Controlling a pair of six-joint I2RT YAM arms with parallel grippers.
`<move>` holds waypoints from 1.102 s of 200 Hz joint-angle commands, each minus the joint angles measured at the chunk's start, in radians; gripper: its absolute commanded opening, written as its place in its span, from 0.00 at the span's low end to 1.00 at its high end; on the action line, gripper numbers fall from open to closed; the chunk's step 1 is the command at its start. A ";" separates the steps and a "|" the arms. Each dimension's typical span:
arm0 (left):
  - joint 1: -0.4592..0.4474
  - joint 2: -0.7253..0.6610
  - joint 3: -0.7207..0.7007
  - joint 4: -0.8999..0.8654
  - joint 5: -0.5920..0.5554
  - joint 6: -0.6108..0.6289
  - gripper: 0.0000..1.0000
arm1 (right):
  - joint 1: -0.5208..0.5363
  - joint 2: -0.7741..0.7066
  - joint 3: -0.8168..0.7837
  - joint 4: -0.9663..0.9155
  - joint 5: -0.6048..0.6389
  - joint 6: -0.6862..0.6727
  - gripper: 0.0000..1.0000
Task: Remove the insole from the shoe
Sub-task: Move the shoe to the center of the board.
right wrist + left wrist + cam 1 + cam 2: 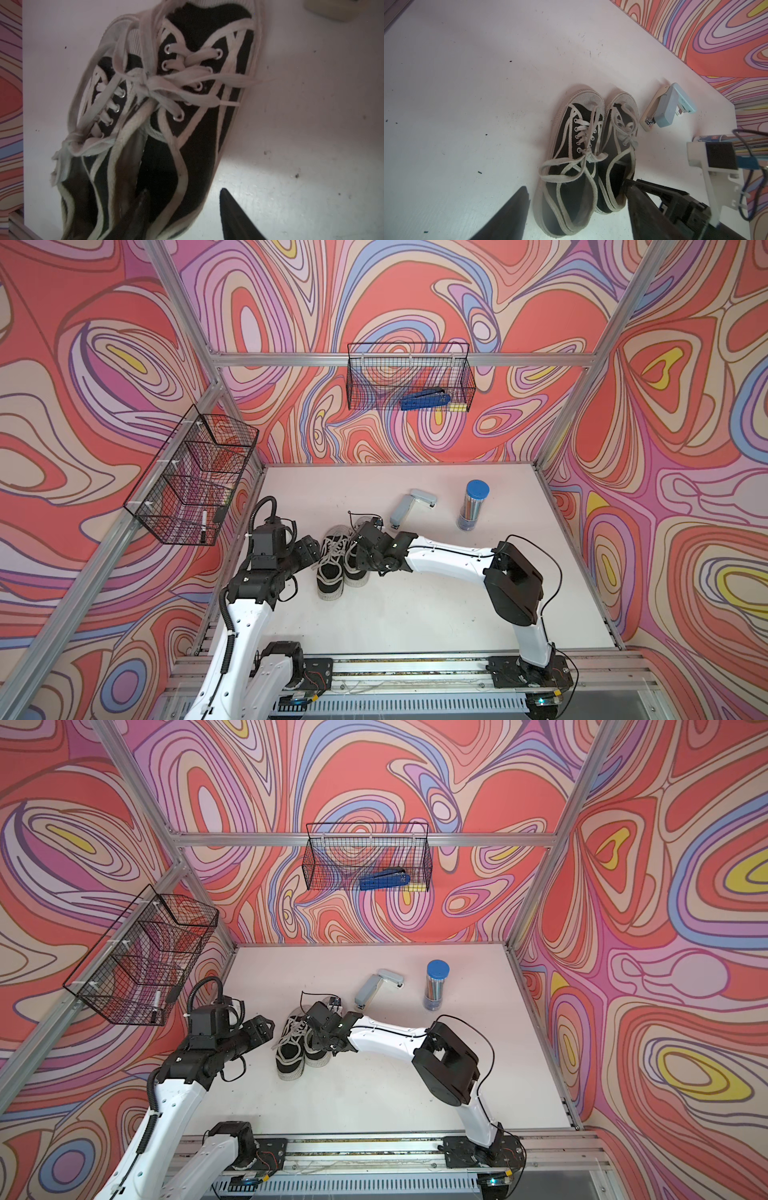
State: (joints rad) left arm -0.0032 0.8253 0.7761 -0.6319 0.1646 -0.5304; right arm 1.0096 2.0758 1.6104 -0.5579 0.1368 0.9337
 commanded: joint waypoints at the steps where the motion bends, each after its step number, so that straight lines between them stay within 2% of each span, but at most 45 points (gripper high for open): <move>1: -0.003 -0.011 0.034 -0.055 0.022 -0.019 0.75 | 0.001 0.048 0.059 -0.091 0.086 -0.008 0.53; 30: -0.003 -0.011 0.044 -0.068 0.046 -0.018 0.74 | 0.000 0.107 0.132 -0.136 0.113 -0.024 0.50; 44: -0.003 -0.009 0.051 -0.074 0.057 -0.015 0.74 | 0.001 0.131 0.164 -0.164 0.130 -0.030 0.45; 71: -0.003 -0.011 0.060 -0.101 0.076 -0.031 0.71 | 0.000 0.113 0.148 -0.179 0.176 -0.016 0.27; 95: -0.006 -0.029 0.018 -0.081 0.134 -0.098 0.64 | -0.001 0.063 0.099 -0.172 0.183 -0.015 0.11; 114: -0.047 -0.027 -0.007 -0.070 0.165 -0.130 0.64 | -0.001 0.005 0.030 -0.168 0.182 0.001 0.00; 177: -0.333 0.008 -0.003 -0.049 0.043 -0.220 0.65 | 0.001 -0.277 -0.284 -0.138 0.196 0.063 0.00; 220: -0.466 0.045 -0.024 0.022 0.000 -0.285 0.66 | 0.000 -0.396 -0.423 -0.169 0.182 0.069 0.00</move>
State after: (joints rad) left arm -0.4171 0.8528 0.7715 -0.6609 0.2146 -0.7536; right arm 1.0096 1.7344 1.2339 -0.7300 0.2985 0.9810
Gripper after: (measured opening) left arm 0.653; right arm 0.057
